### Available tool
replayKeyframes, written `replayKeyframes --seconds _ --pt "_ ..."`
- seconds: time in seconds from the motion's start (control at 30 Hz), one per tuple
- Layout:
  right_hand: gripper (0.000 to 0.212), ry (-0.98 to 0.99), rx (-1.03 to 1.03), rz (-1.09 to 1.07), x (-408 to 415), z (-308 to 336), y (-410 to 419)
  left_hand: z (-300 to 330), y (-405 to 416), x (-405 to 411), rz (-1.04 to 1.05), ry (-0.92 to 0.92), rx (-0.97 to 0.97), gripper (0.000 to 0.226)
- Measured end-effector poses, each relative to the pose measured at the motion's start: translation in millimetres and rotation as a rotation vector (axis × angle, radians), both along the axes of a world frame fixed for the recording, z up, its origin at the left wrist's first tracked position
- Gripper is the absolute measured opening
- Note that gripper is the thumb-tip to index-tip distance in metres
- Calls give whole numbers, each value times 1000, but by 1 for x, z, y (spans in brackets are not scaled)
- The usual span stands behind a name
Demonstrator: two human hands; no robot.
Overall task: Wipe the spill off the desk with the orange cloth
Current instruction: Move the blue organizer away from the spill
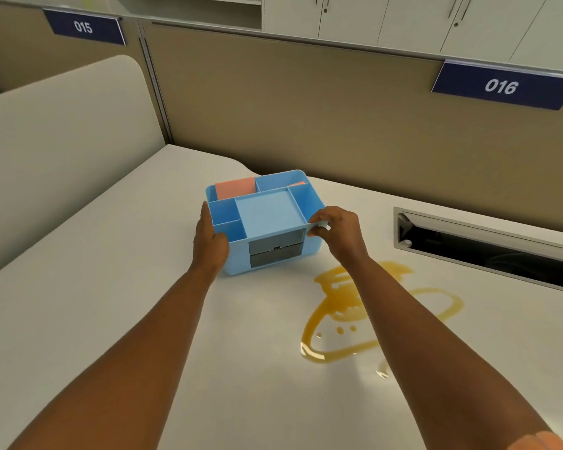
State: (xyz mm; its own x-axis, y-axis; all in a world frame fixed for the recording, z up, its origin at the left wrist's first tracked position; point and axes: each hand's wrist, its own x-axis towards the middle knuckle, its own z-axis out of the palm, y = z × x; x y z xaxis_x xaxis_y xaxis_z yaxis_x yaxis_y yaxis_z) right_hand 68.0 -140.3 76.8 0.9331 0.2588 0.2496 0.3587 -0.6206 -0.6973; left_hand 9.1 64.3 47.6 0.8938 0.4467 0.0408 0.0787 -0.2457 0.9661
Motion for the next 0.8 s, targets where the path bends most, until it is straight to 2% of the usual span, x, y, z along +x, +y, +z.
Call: replayKeyframes --seconds 0.27,0.43,0.6,0.7,0.8 --pt "19 42 -29 12 -4 -4 7 -8 -11 -6 166 13 16 62" --pt "30 55 -117 31 -7 -2 11 -16 -15 -8 292 3 18 65" --pt "45 -32 -171 29 -9 -15 0 -12 -26 -15 383 19 47 63" --pt "51 -92 -317 108 -11 -17 -4 -12 -31 -20 422 26 87 62" --pt "70 -105 -545 196 -14 -22 -2 -12 -34 -21 439 55 113 62"
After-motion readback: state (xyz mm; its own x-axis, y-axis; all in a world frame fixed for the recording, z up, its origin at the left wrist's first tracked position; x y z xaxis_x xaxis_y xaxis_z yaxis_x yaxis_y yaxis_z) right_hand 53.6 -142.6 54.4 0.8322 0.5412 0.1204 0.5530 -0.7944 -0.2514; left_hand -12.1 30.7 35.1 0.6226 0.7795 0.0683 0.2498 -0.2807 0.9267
